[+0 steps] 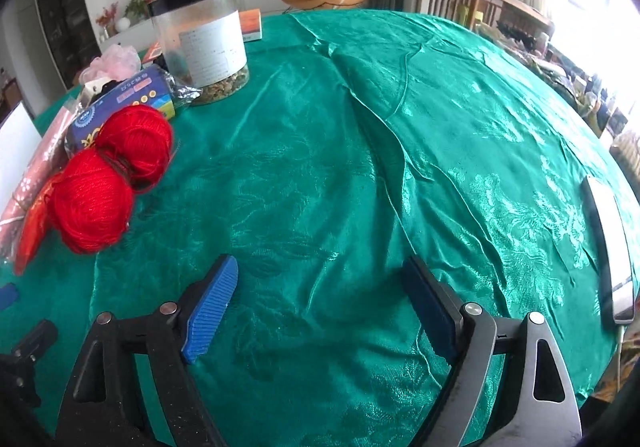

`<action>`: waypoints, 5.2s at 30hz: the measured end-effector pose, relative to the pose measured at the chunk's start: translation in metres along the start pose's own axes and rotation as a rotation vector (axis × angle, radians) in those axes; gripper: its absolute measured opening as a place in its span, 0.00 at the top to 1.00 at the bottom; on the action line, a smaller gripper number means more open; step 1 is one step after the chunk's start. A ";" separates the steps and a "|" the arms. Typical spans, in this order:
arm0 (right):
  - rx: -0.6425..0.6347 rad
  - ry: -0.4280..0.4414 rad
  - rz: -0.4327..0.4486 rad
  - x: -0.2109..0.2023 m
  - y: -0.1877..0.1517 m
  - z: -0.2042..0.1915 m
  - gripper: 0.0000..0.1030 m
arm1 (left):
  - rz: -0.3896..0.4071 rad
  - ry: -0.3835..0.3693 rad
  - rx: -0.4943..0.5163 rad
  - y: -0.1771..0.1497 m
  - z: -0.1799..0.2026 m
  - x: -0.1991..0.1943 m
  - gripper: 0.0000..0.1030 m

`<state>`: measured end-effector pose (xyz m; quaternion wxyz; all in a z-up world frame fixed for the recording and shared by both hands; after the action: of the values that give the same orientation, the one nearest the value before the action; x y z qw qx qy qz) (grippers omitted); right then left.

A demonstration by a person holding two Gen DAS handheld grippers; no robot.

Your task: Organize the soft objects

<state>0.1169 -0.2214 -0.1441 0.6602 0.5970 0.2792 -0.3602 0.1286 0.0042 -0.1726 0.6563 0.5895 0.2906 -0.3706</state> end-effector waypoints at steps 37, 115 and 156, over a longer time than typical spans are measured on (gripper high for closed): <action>0.001 -0.005 0.007 0.000 0.000 -0.002 0.15 | 0.010 0.012 -0.017 0.001 -0.001 0.001 0.00; 0.014 0.347 0.150 -0.036 0.025 -0.055 0.15 | 0.009 -0.004 0.003 -0.008 -0.014 -0.008 0.00; 0.016 0.117 0.057 0.003 0.014 0.019 0.29 | 0.010 -0.005 0.002 -0.008 -0.014 -0.008 0.00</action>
<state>0.1286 -0.2403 -0.1355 0.6480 0.6299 0.2974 -0.3080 0.1184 0.0191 -0.1725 0.6581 0.5908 0.2857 -0.3692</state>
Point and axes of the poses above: each gripper's, at about its wrist camera, not at the fingertips, and x roughly the way its jaws point, z to its right, y to its top, the point moved 8 cm from there along x, roughly the way its jaws point, and after that the axes turned 13 degrees about -x, right-handed, at the moved point
